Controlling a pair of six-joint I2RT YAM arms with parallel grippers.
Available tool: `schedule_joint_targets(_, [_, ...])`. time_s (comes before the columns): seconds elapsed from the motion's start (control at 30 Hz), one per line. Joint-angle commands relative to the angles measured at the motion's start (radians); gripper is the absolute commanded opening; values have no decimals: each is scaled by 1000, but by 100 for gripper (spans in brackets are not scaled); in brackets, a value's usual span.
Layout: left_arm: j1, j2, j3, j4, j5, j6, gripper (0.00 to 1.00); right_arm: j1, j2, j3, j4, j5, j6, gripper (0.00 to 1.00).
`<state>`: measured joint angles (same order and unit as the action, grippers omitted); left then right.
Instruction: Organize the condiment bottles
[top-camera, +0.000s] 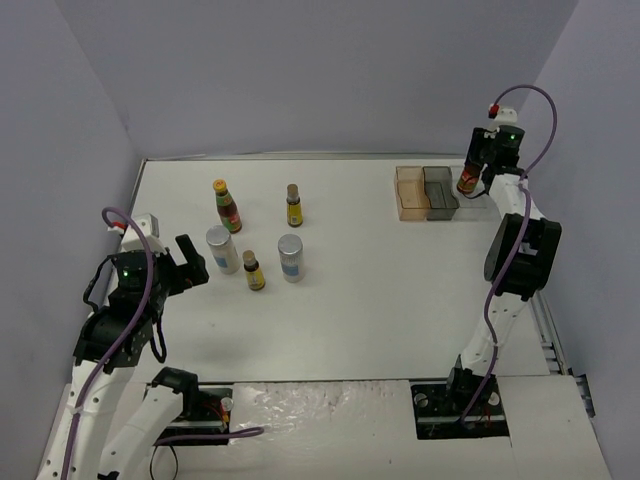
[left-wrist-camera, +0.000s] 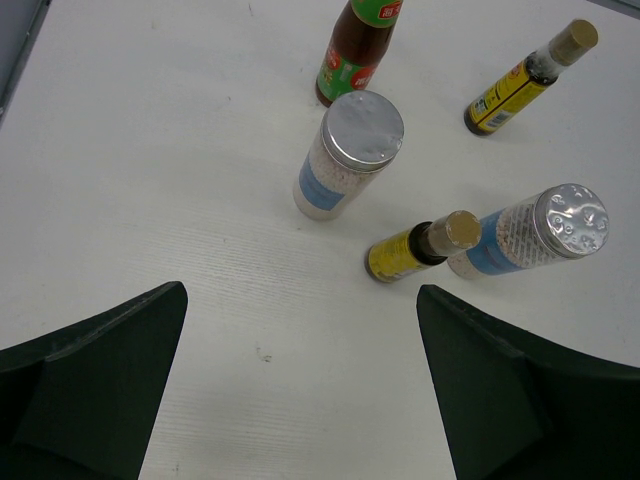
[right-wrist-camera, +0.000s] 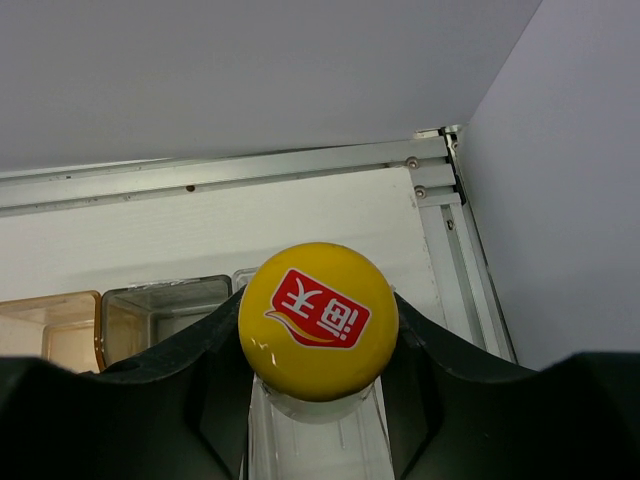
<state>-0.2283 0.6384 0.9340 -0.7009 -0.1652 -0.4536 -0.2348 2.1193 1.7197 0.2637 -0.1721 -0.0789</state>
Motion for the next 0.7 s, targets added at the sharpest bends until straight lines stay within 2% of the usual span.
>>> schedule_joint_targets(0.0, [0,22,21,40,-5,-15,97,5,-39,94,241,-16,8,0])
schedule_joint_targets(0.53, [0,35,-13,68,20,-19,97,17,44,110,294,-21,24,0])
schedule_joint_targets(0.63, [0,36,-15,70,21,-20,97,23,43,96,297,-21,23,5])
schedule_joint_targets(0.67, [0,35,-15,70,21,-19,97,25,41,85,301,-20,22,12])
